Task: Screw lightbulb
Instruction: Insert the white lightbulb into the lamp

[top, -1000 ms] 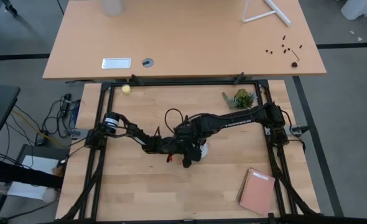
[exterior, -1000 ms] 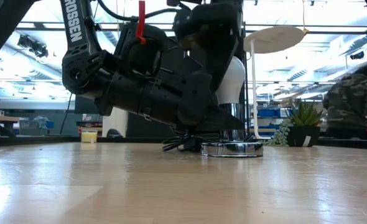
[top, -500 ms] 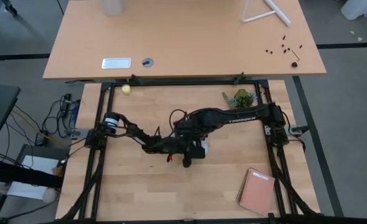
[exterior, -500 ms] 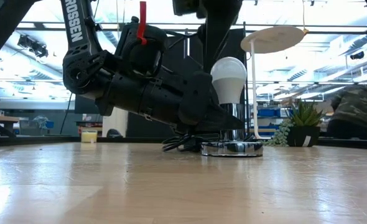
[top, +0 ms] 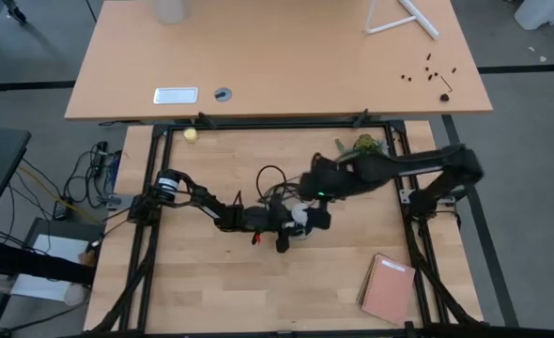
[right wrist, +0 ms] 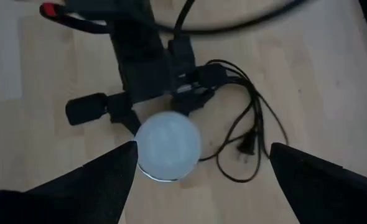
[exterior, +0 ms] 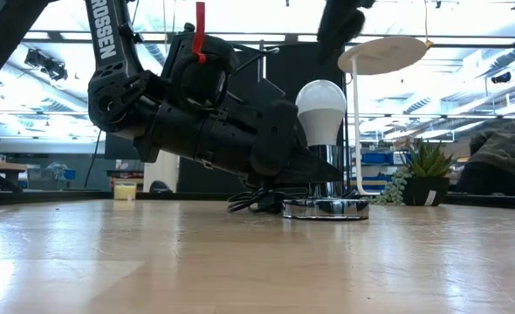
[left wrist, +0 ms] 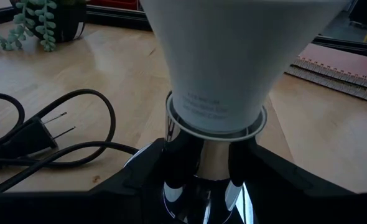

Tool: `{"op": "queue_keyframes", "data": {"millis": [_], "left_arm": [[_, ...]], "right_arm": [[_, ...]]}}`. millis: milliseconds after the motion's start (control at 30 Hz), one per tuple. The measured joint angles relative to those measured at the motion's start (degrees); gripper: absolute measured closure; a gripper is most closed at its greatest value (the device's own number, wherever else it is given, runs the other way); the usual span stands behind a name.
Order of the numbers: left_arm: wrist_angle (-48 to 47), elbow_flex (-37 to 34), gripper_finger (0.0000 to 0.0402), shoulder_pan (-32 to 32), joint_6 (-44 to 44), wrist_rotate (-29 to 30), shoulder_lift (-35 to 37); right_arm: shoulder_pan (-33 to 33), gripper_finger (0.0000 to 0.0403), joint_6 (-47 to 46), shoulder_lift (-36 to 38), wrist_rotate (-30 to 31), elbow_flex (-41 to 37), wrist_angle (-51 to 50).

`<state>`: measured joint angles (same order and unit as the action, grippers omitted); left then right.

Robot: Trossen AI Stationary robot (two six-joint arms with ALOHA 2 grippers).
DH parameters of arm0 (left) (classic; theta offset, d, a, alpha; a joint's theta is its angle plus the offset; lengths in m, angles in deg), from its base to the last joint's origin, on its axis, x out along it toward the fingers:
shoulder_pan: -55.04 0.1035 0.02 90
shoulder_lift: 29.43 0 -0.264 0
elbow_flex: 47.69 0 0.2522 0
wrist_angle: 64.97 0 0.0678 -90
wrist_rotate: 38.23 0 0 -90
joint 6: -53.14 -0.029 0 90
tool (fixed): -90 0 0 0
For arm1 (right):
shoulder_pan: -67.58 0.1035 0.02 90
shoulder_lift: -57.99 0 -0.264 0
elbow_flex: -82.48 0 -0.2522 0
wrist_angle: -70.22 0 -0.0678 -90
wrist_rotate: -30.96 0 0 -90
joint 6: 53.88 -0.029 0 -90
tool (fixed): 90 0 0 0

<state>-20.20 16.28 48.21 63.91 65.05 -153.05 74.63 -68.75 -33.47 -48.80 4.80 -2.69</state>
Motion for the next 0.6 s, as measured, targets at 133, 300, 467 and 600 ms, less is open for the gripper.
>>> {"op": "queue_keyframes", "data": {"millis": [133,300,467,600], "left_arm": [[0.0,-0.02,0.0211,0.0,-0.13,0.0,0.0],[0.0,-0.02,0.0211,-0.02,-1.54,0.0,0.0],[-0.01,-0.02,0.0211,-0.02,-1.63,0.0,0.0],[-0.12,-0.02,0.0211,-0.02,-1.7,0.0,0.0]], "right_arm": [[2.1,0.0029,-1.56,9.09,1.23,-17.52,17.99],[4.46,0.0029,-1.59,15.31,5.18,-36.8,40.79],[5.38,0.003,-1.89,16.49,6.74,-50.17,58.98],[5.32,0.003,-1.38,14.6,6.57,-55.35,70.02]]}}
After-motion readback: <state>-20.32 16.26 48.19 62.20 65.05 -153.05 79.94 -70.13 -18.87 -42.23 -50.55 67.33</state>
